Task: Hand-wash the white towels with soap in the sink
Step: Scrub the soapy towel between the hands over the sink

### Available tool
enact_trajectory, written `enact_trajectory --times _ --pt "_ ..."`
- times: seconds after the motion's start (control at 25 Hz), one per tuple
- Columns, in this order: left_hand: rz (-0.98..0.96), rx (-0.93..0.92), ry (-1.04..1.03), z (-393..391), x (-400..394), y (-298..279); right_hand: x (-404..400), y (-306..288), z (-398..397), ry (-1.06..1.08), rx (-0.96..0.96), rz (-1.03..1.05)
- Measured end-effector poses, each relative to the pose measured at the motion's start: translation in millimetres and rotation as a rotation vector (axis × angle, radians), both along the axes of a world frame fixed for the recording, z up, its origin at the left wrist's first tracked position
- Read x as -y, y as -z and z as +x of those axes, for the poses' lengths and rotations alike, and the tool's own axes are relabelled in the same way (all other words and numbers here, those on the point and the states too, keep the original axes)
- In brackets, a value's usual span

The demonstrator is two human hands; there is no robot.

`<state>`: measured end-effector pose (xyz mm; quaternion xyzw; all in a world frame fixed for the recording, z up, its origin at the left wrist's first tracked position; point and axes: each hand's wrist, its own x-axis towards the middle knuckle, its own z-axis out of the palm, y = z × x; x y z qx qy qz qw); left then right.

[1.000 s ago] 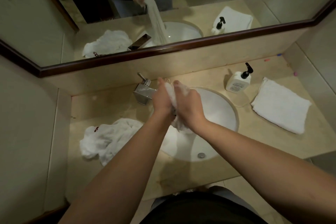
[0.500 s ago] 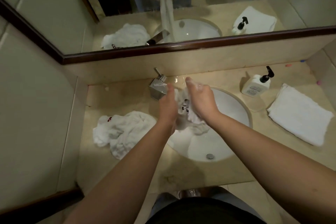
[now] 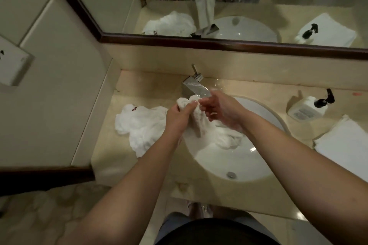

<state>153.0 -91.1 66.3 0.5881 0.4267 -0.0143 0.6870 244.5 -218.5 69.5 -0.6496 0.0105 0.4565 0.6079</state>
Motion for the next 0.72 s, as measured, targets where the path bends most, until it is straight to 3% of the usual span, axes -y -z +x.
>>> enact_trajectory --times 0.28,0.56,0.72 --pt "-0.015 -0.024 -0.108 7.8 7.4 16.0 -28.1 26.4 53.9 -0.102 0.421 -0.313" --pt "0.017 -0.038 -0.177 23.4 7.3 40.7 -59.6 74.0 116.4 -0.046 0.517 -0.554" --pt "0.068 -0.047 -0.166 41.2 8.3 51.8 -80.5 99.8 136.7 -0.084 0.636 -0.563"
